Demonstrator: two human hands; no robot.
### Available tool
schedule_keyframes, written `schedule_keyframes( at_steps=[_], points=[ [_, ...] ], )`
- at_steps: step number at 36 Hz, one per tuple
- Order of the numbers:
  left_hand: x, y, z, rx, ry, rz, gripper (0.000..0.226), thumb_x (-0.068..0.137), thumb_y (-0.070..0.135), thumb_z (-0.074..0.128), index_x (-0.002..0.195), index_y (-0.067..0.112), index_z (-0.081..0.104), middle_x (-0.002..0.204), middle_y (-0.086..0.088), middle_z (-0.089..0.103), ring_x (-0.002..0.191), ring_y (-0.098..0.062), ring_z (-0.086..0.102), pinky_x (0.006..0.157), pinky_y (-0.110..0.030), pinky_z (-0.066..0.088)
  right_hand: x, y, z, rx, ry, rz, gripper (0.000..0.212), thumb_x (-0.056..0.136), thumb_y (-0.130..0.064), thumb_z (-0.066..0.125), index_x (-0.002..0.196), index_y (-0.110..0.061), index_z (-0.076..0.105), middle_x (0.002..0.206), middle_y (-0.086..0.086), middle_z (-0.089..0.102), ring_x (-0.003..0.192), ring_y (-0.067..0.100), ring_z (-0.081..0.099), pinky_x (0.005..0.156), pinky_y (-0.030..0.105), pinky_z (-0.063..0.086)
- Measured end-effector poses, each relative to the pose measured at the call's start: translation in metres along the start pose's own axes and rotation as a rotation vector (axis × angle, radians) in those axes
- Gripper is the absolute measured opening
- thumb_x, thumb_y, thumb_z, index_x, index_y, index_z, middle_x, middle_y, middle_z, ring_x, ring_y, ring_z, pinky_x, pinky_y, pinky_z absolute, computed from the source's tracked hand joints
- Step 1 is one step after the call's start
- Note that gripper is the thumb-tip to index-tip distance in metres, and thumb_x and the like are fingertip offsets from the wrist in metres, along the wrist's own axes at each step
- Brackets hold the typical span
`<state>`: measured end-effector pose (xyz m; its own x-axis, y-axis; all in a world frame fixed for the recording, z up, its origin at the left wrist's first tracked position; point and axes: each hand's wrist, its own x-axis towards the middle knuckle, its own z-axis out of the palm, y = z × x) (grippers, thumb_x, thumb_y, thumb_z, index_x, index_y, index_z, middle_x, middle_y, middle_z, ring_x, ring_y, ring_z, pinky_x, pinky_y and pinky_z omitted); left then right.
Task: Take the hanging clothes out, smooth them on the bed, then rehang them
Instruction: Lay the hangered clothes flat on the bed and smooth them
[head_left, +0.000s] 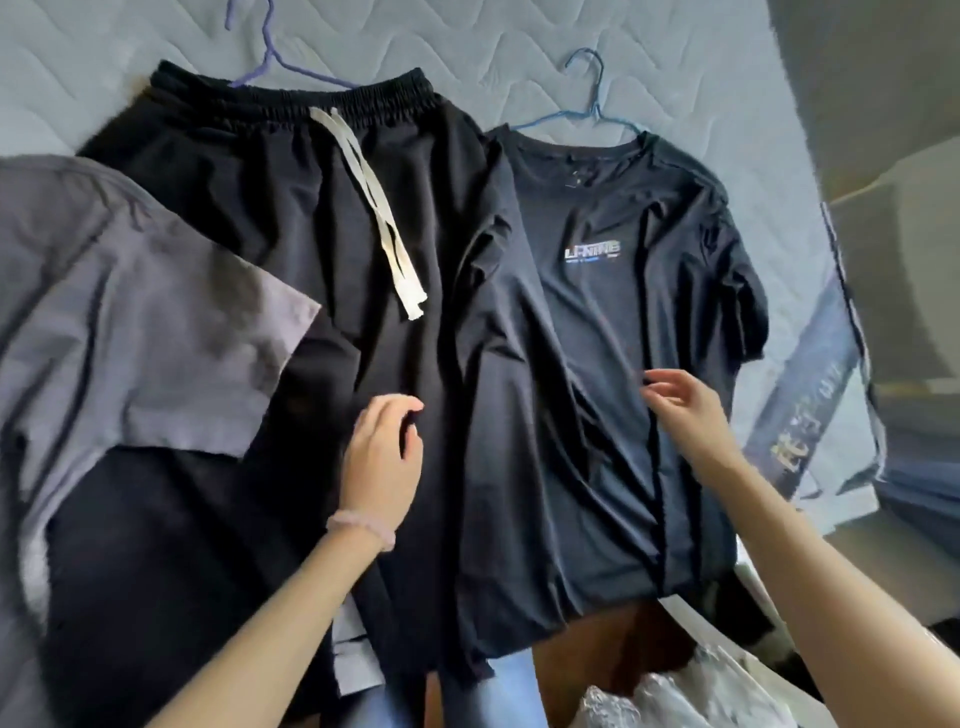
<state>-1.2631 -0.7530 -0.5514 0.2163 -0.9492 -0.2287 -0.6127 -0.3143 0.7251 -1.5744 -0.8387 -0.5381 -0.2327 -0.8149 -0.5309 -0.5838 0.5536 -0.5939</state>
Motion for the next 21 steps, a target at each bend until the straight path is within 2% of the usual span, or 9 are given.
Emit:
schedule_keyframes(
  at_steps=[2, 4, 6, 8, 11, 15, 17, 18, 21],
  points=[
    [-0.029, 0.002, 0.021, -0.052, -0.160, -0.163, 0.026, 0.088, 0.002, 0.055, 0.112, 0.008, 0.060, 0.115, -0.003, 0.059, 0.102, -0.019, 0.058, 0.094, -0.029, 0.045, -0.019, 0.028, -0.015, -0.022, 0.012, 0.062, 0.023, 0.087, -0.010, 0.059, 0.110, -0.015, 0.060, 0.091, 0.004, 0.063, 0.077, 0.014, 0.058, 0.059, 0.005, 0.045],
    [-0.052, 0.001, 0.036, -0.117, -0.269, -0.350, 0.028, 0.089, 0.005, 0.056, 0.117, 0.007, 0.058, 0.119, -0.006, 0.058, 0.100, -0.016, 0.055, 0.094, -0.029, 0.045, -0.033, 0.053, -0.029, -0.051, 0.034, 0.122, 0.031, 0.087, -0.008, 0.059, 0.117, -0.010, 0.057, 0.099, 0.007, 0.062, 0.089, 0.019, 0.059, 0.076, 0.019, 0.049],
    [-0.071, -0.001, 0.046, -0.165, -0.285, -0.490, 0.033, 0.088, 0.003, 0.059, 0.121, 0.004, 0.057, 0.120, -0.010, 0.058, 0.097, -0.014, 0.053, 0.090, -0.023, 0.041, -0.042, 0.078, -0.041, -0.085, 0.062, 0.191, 0.038, 0.084, -0.009, 0.061, 0.122, -0.010, 0.054, 0.108, 0.007, 0.060, 0.097, 0.022, 0.058, 0.092, 0.035, 0.047],
    [-0.085, -0.002, 0.053, -0.204, -0.269, -0.601, 0.036, 0.086, 0.001, 0.062, 0.121, 0.002, 0.056, 0.117, -0.014, 0.059, 0.096, -0.019, 0.055, 0.089, -0.025, 0.043, -0.044, 0.100, -0.051, -0.079, 0.065, 0.248, 0.047, 0.081, -0.011, 0.065, 0.126, -0.010, 0.051, 0.116, 0.009, 0.059, 0.102, 0.024, 0.058, 0.098, 0.042, 0.045],
    [-0.098, -0.003, 0.062, -0.241, -0.305, -0.741, 0.032, 0.083, 0.004, 0.067, 0.114, 0.002, 0.056, 0.105, -0.012, 0.062, 0.099, -0.029, 0.061, 0.094, -0.035, 0.046, -0.042, 0.120, -0.063, -0.099, 0.028, 0.269, 0.056, 0.076, -0.017, 0.069, 0.128, -0.007, 0.050, 0.118, 0.009, 0.058, 0.098, 0.023, 0.059, 0.096, 0.041, 0.046],
    [-0.112, -0.005, 0.076, -0.208, -0.361, -0.844, 0.014, 0.082, 0.013, 0.069, 0.085, 0.019, 0.056, 0.103, -0.013, 0.069, 0.102, -0.031, 0.065, 0.097, -0.048, 0.049, -0.033, 0.132, -0.070, -0.098, 0.026, 0.276, 0.048, 0.072, -0.030, 0.070, 0.104, 0.005, 0.061, 0.097, 0.021, 0.064, 0.091, 0.033, 0.062, 0.077, 0.041, 0.051],
    [-0.117, 0.000, 0.081, -0.181, -0.348, -0.882, 0.018, 0.083, 0.017, 0.068, 0.098, 0.013, 0.058, 0.111, -0.013, 0.067, 0.107, -0.031, 0.063, 0.098, -0.048, 0.048, -0.030, 0.137, -0.070, -0.108, -0.037, 0.288, 0.059, 0.063, -0.050, 0.065, 0.100, -0.004, 0.062, 0.087, 0.008, 0.066, 0.087, 0.023, 0.064, 0.065, 0.032, 0.046],
    [-0.118, 0.006, 0.084, -0.159, -0.340, -0.905, 0.034, 0.083, 0.021, 0.068, 0.113, 0.010, 0.056, 0.121, -0.012, 0.063, 0.114, -0.031, 0.059, 0.102, -0.047, 0.046, -0.029, 0.140, -0.069, -0.117, -0.078, 0.290, 0.059, 0.062, -0.053, 0.064, 0.101, -0.008, 0.061, 0.091, 0.005, 0.068, 0.090, 0.022, 0.065, 0.067, 0.031, 0.045],
    [-0.119, 0.022, 0.093, -0.128, -0.307, -0.975, 0.069, 0.087, 0.026, 0.064, 0.145, 0.006, 0.032, 0.148, -0.012, 0.042, 0.135, -0.031, 0.041, 0.113, -0.045, 0.033, -0.034, 0.136, -0.065, -0.215, -0.176, 0.255, 0.046, 0.074, -0.036, 0.069, 0.109, -0.009, 0.055, 0.107, 0.009, 0.066, 0.106, 0.029, 0.059, 0.078, 0.035, 0.044]
  ],
)
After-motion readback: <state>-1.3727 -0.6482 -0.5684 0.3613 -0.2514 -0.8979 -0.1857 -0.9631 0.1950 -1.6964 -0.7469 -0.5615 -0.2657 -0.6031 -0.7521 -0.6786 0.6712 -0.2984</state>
